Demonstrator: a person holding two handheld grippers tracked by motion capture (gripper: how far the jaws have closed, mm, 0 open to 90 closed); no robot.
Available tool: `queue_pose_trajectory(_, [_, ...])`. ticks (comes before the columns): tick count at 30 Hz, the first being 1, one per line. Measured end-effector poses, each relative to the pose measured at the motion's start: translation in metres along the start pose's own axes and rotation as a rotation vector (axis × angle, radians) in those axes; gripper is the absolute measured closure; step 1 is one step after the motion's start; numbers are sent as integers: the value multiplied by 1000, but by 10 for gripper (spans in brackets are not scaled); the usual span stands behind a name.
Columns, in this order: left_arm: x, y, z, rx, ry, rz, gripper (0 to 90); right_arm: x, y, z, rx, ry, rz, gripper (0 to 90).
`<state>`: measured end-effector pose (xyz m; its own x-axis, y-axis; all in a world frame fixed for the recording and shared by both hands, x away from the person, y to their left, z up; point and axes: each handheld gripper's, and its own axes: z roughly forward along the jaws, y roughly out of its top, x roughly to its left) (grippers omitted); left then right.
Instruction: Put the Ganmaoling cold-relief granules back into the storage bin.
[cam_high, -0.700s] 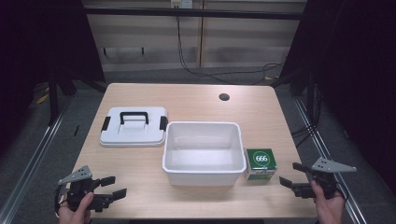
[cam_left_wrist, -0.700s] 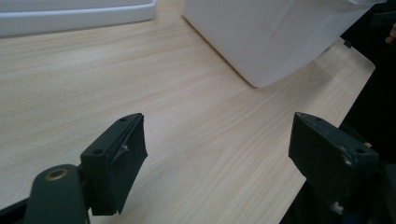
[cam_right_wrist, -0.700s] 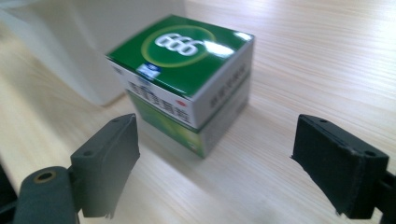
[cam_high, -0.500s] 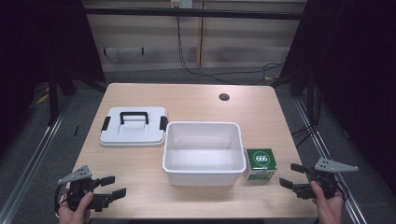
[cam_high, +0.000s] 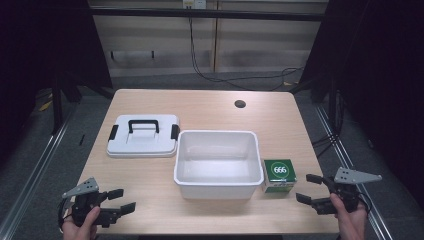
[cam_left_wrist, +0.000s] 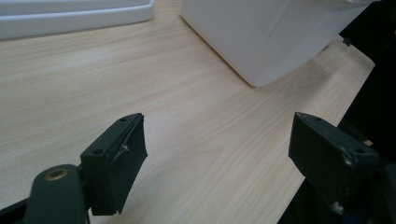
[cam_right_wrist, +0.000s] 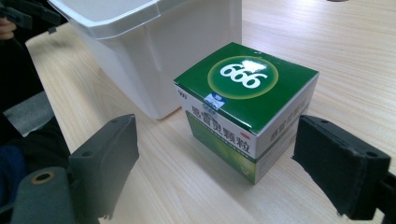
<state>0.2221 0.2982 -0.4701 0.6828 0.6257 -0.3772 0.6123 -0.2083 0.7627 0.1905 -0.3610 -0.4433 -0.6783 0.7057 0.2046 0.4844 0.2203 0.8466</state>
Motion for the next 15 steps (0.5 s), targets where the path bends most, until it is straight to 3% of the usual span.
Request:
queue_pose_trajectory(2, [1,0,0,-2,4,-3,189,1,4,2,29,-13,-14,135])
queue_pose_trajectory(4, [1,0,0,-3,3,-3,189,1,9,5,58,-6,-64,136])
queue_pose_trajectory(12, [1,0,-1,-8,11,-7,190,5,32,5,51,26,-108,135])
queue_pose_trajectory(15, [0,-1,-1,-8,12,-10,190,6,44,6,45,16,-117,137])
